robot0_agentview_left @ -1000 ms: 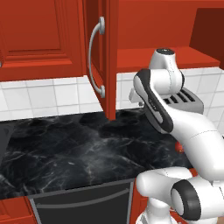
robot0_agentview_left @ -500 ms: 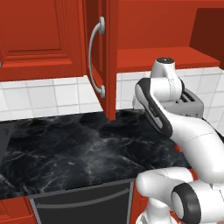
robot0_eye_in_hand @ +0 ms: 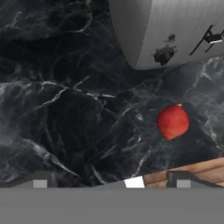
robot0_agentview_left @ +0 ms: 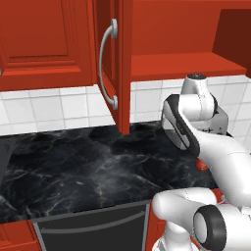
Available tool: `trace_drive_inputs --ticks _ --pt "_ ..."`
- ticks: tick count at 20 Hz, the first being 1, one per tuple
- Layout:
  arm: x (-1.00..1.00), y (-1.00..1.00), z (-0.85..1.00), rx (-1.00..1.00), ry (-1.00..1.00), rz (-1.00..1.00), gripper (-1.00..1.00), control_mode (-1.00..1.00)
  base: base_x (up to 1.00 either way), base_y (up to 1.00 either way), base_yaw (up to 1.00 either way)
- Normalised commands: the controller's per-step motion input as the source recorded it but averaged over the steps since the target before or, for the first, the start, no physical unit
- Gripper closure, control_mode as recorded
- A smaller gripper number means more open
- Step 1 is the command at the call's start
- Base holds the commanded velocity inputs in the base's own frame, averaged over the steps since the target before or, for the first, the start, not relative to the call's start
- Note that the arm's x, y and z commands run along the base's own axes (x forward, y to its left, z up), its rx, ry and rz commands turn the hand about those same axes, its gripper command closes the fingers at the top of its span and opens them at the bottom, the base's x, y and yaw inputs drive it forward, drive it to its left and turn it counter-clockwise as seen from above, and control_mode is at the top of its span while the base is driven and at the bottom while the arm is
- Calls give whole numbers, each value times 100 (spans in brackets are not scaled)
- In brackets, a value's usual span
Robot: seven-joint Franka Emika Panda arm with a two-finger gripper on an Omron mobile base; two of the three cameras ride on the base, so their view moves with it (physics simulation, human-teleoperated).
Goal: Pick the onion from the counter and place it in the cabinet. Then close the cabinet.
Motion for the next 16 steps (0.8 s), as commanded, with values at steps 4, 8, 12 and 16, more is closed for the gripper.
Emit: trace_drive_inputs --ticks 4,8,12,16 --pt "0 -56 -17 0 5 -9 -100 -100 0 0 0" --pt "1 -46 -24 0 4 -5 -100 -100 0 0 0" --pt "4 -41 -36 0 0 -1 -100 -100 0 0 0" --pt "1 -37 -39 0 0 0 -100 -100 0 0 0"
